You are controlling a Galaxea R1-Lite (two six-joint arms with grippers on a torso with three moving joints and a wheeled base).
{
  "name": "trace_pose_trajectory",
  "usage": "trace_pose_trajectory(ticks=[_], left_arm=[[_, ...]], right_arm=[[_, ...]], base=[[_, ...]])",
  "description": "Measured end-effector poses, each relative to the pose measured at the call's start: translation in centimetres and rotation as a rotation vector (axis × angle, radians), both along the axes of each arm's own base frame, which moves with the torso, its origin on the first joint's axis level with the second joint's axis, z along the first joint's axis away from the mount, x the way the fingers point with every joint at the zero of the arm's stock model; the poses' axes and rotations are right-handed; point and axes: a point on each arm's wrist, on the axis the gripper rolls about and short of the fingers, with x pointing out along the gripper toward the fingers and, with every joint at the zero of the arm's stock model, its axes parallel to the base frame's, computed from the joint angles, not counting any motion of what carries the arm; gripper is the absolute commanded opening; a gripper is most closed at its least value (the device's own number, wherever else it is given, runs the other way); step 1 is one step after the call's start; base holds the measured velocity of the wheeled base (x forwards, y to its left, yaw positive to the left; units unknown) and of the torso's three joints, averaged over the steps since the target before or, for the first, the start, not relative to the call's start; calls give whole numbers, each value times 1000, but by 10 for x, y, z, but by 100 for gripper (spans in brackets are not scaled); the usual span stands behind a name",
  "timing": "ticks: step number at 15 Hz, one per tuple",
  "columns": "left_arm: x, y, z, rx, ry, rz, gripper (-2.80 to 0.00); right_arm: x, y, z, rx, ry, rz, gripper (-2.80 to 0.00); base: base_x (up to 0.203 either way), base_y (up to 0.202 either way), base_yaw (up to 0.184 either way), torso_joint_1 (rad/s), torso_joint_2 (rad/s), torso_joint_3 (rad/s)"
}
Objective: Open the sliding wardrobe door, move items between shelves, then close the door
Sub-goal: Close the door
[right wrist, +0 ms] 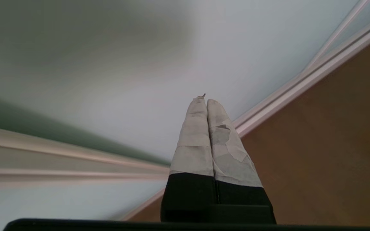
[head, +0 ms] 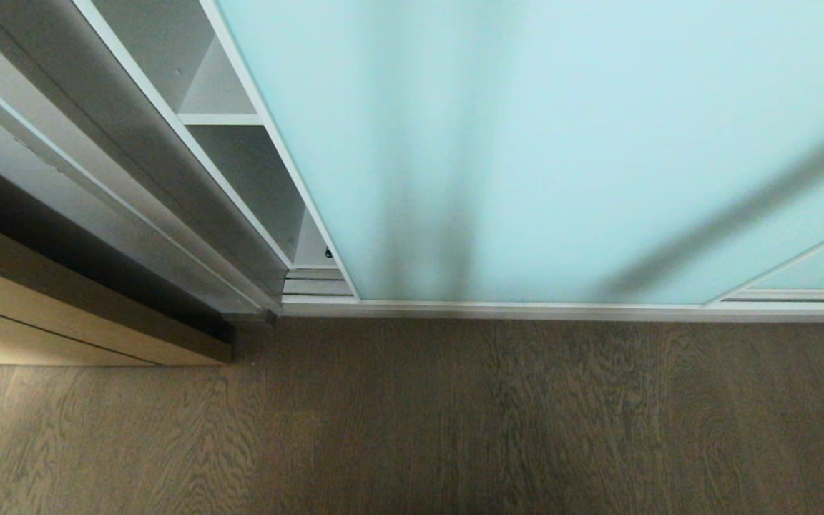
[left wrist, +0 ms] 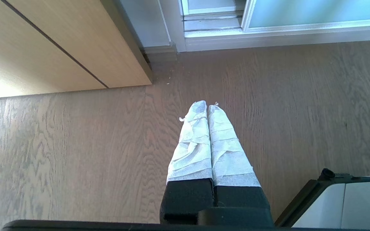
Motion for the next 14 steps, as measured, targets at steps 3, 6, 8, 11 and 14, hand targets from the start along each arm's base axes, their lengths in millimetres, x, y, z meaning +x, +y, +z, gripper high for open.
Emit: trace_pose_trajectory(ticks=[3,6,8,11,14], left_arm=[[0,0,0,0,0,0,-280],[0,0,0,0,0,0,-280],[0,0,0,0,0,0,-280],[0,0,0,0,0,0,-280],[0,0,0,0,0,0,-280]], right_arm=[[4,-3,-8,89,-21,111,-280],[7,2,-9,179,-52,192,-280],[15,7,-12,197,-48,219,-280],[32,17,-18,244,-44,273,-280],[46,28,-20,280,-45,319,-280]], base=[[0,0,0,0,0,0],[0,0,0,0,0,0],[0,0,0,0,0,0],[0,0,0,0,0,0],[0,0,0,0,0,0]])
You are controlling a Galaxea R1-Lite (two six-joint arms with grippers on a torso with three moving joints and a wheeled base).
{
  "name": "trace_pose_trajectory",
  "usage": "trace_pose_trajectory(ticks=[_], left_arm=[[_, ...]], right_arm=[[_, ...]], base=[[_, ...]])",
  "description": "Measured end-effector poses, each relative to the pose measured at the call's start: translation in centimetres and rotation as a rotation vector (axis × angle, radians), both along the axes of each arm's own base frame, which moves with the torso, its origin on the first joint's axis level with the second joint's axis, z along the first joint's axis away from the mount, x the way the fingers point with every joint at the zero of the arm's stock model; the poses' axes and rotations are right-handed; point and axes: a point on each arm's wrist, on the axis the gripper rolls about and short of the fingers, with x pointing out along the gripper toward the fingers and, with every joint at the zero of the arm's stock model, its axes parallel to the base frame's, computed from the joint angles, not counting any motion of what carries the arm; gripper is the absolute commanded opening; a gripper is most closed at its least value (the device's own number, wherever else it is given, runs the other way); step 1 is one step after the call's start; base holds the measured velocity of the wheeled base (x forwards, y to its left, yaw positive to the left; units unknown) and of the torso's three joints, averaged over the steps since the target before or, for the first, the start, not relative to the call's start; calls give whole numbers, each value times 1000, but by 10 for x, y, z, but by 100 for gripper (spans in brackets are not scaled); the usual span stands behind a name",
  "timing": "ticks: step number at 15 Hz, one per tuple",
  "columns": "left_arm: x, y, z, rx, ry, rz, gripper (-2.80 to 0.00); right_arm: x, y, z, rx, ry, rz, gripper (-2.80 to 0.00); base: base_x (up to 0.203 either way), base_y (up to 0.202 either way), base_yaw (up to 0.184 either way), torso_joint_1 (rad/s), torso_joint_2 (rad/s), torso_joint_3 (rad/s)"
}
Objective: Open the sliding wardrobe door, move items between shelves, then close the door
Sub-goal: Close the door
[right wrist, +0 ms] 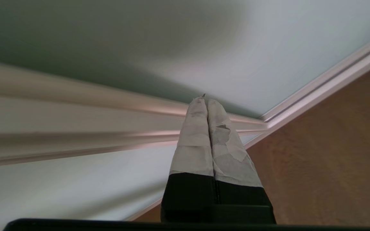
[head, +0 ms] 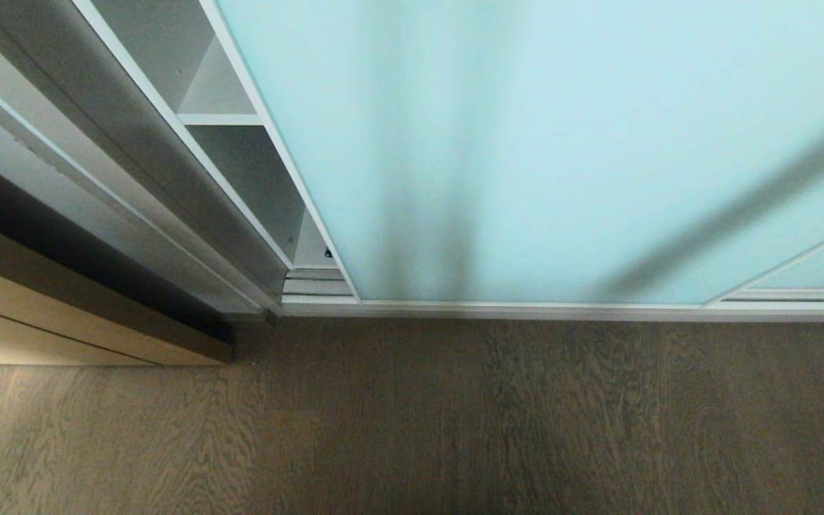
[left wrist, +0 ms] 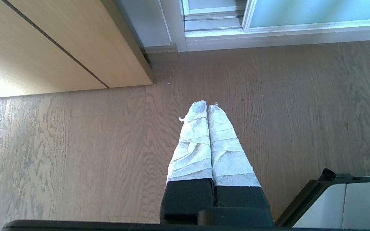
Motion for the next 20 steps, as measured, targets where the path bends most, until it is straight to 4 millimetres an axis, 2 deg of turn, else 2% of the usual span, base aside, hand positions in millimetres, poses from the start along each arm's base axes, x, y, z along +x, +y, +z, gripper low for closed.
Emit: trace_pose_trajectory(ticks=[7,13,20], left_arm=[[0,0,0,0,0,0,-280],[0,0,0,0,0,0,-280],[0,0,0,0,0,0,-280]], right_arm=[[19,14,-2,4,1,62,-280],[24,24,0,2,0,92,-280],[23,51,-3,23,16,140,-280]], base=[[0,0,0,0,0,0],[0,0,0,0,0,0],[0,0,0,0,0,0]])
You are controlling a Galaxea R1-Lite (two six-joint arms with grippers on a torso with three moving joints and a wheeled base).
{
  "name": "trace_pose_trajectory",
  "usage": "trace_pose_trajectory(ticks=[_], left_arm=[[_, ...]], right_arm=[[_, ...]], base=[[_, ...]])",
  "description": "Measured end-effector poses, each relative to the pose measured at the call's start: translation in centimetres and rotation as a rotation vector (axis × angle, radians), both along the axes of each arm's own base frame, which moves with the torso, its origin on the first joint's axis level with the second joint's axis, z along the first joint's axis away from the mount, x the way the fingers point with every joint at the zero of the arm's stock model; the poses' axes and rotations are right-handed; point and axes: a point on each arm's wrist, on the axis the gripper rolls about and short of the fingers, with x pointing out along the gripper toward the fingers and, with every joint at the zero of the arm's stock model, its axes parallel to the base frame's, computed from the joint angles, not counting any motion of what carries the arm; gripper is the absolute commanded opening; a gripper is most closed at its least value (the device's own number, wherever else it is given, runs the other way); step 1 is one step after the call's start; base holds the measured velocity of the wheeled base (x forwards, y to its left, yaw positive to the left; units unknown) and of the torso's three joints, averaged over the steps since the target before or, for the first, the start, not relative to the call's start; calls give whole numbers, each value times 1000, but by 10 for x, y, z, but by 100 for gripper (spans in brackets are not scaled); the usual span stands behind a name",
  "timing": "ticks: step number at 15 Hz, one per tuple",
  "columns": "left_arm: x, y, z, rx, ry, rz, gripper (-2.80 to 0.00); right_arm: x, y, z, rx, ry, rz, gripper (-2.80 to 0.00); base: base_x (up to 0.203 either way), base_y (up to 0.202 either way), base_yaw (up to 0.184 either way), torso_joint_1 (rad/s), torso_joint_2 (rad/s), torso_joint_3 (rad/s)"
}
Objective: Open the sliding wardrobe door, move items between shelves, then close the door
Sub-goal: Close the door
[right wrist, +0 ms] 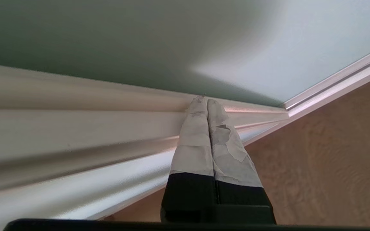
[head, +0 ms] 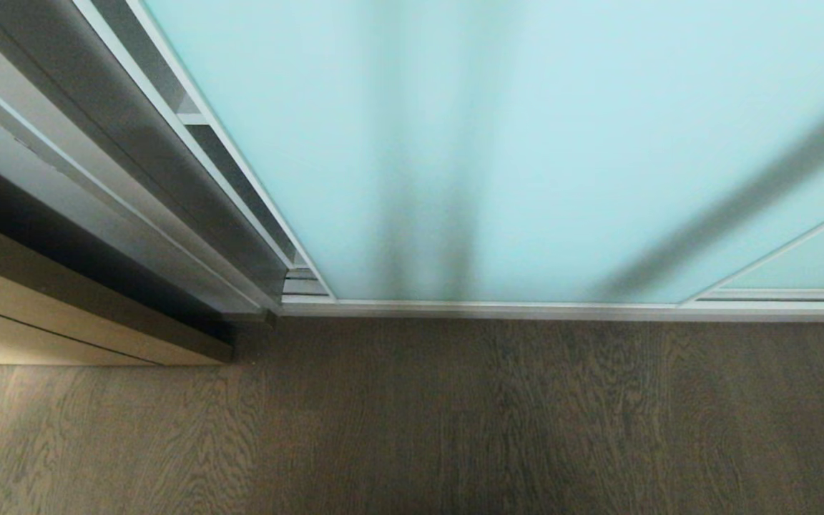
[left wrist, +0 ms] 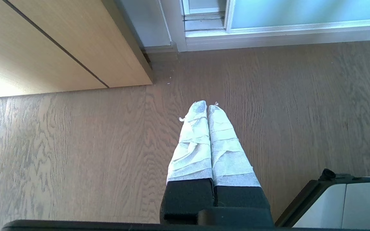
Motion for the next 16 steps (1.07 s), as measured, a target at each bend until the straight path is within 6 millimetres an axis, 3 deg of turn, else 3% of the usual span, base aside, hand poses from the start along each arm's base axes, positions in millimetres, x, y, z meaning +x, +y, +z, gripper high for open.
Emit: trace_pose_trajectory(ticks=[10,16], left_arm=[[0,0,0,0,0,0,-280],[0,0,0,0,0,-1,-280]], right_arm=[[2,34,-6,-15,-14,81,-280],[0,43,-5,-18,-17,94,-280]], base=[[0,0,0,0,0,0],[0,0,0,0,0,0]])
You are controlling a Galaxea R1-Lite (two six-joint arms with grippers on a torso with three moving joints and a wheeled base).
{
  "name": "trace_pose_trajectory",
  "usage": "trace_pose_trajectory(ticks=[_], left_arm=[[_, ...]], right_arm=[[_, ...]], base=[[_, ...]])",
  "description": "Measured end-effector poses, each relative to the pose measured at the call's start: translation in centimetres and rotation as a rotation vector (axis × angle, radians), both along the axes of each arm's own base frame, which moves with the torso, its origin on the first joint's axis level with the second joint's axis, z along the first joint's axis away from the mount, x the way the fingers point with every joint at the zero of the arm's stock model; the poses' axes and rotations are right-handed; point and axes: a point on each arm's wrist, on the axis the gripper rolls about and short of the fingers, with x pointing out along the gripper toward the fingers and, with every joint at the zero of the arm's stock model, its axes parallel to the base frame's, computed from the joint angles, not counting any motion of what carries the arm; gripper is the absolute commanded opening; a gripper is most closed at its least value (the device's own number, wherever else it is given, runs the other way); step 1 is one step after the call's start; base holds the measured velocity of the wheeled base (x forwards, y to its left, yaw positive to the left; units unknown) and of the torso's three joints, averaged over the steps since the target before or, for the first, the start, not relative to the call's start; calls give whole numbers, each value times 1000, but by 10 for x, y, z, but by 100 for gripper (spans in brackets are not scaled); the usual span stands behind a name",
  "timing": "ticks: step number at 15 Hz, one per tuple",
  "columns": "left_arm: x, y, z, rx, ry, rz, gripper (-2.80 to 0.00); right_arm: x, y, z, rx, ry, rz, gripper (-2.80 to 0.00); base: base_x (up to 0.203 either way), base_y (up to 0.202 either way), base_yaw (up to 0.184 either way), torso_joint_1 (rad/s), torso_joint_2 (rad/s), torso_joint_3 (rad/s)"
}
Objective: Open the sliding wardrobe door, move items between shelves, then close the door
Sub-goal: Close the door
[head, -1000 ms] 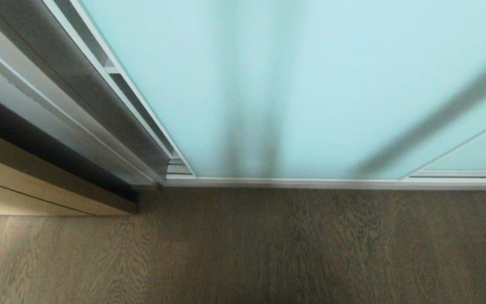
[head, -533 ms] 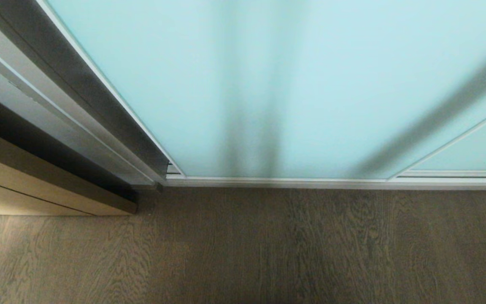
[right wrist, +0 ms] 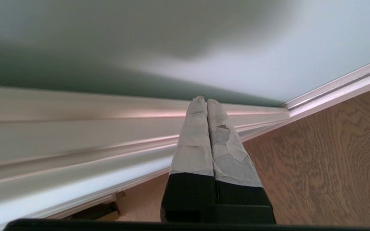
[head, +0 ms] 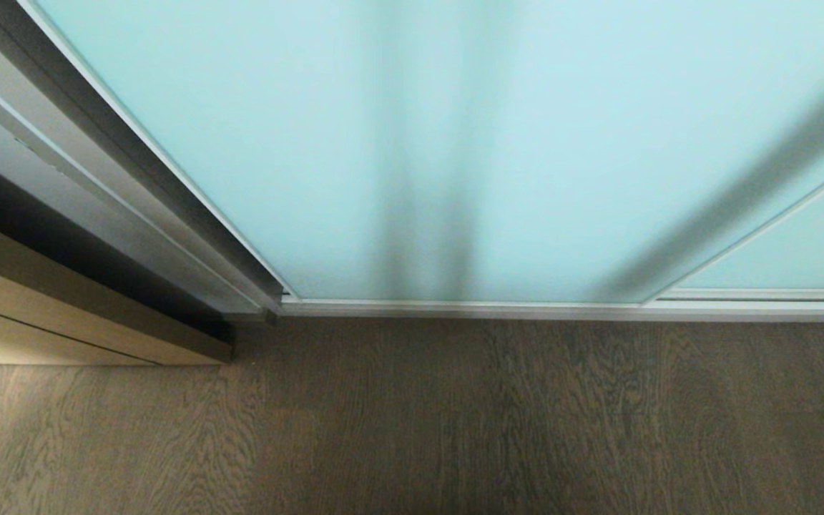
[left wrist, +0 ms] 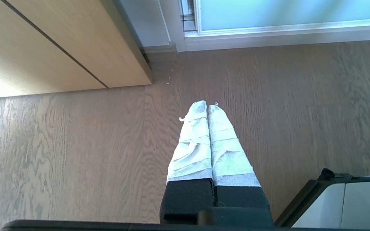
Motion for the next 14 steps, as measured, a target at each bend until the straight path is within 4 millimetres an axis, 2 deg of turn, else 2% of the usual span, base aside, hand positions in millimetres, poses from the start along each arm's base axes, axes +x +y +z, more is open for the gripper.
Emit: trace_pose_trajectory(ticks=[8,11,14], left_arm=[[0,0,0,0,0,0,-280],[0,0,0,0,0,0,-280],[0,0,0,0,0,0,-280]], right_arm=[[-3,1,1,-56,-24,-6,-280],[-18,11,7,-241,-18,-104,-280],[-42,32,5,-457,24,-219,-280]], base=[[0,0,0,0,0,0],[0,0,0,0,0,0],[0,0,0,0,0,0]])
